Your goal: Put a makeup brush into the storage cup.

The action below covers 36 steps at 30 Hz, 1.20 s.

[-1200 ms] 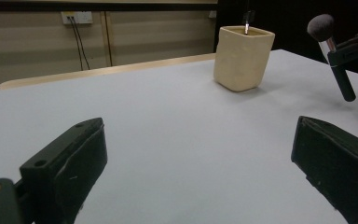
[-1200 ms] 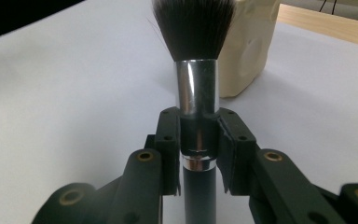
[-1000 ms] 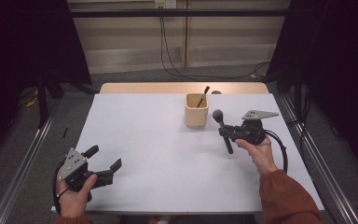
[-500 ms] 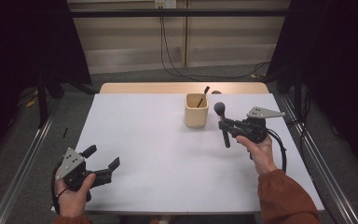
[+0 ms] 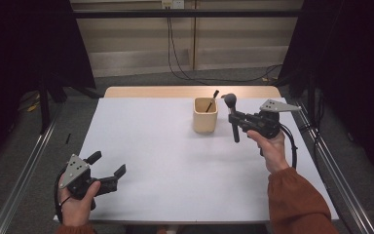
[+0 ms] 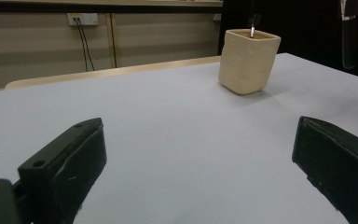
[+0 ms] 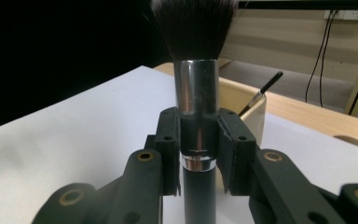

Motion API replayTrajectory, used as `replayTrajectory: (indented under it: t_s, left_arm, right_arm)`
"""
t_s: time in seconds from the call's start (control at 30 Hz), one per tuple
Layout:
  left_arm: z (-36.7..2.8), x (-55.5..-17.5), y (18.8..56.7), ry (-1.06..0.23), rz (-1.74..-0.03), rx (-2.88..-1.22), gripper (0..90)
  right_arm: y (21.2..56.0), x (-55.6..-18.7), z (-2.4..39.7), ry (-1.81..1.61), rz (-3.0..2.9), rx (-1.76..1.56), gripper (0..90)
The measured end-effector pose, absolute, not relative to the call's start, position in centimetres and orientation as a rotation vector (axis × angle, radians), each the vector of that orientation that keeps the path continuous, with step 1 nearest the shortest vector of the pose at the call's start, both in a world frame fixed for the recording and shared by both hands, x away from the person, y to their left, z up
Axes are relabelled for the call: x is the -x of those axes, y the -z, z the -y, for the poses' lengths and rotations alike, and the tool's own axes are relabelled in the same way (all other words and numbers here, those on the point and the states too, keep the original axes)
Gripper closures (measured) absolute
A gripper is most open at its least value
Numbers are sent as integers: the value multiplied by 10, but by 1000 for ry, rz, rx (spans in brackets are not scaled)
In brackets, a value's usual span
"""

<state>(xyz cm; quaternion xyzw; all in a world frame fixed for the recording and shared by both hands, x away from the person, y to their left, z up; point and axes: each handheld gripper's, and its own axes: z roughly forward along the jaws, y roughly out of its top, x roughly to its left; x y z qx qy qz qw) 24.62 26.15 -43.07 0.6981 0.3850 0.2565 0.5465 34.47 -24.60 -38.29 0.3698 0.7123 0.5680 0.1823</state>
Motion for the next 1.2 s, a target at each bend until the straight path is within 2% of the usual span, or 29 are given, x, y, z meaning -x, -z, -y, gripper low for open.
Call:
replayTrajectory:
  t_s: [0.4, 1.2]
  left_arm:
    - [-261, -247, 431, -601, -915, -1655, 29]
    - [-259, -248, 431, -592, -901, -1659, 30]
  right_arm:
    - [357, -366, 232, -1641, -1972, -1013, 719]
    - [334, -406, 215, -1621, -1917, -1024, 719]
